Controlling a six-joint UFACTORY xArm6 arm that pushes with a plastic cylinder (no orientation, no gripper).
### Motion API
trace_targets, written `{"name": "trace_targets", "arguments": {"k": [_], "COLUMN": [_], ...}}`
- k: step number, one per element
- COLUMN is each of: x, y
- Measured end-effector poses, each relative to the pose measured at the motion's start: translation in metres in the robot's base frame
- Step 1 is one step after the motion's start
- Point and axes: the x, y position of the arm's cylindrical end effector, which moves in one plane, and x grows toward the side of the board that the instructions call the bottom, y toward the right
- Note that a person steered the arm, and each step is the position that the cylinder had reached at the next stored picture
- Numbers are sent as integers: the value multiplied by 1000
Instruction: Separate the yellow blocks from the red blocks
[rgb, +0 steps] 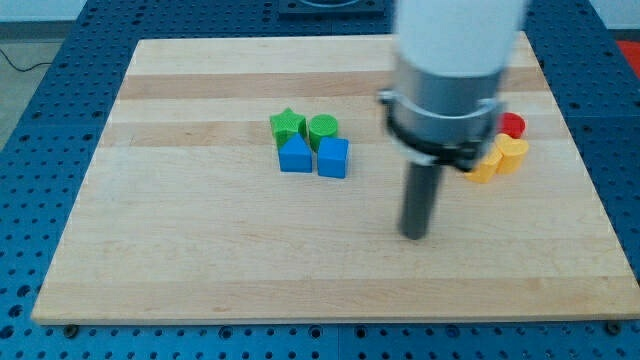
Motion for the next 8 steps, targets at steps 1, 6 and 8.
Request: {"name": "trace_targets", "arguments": {"k": [1,6,8], "x": [-3,-91,-87], "y": [100,105,0]}}
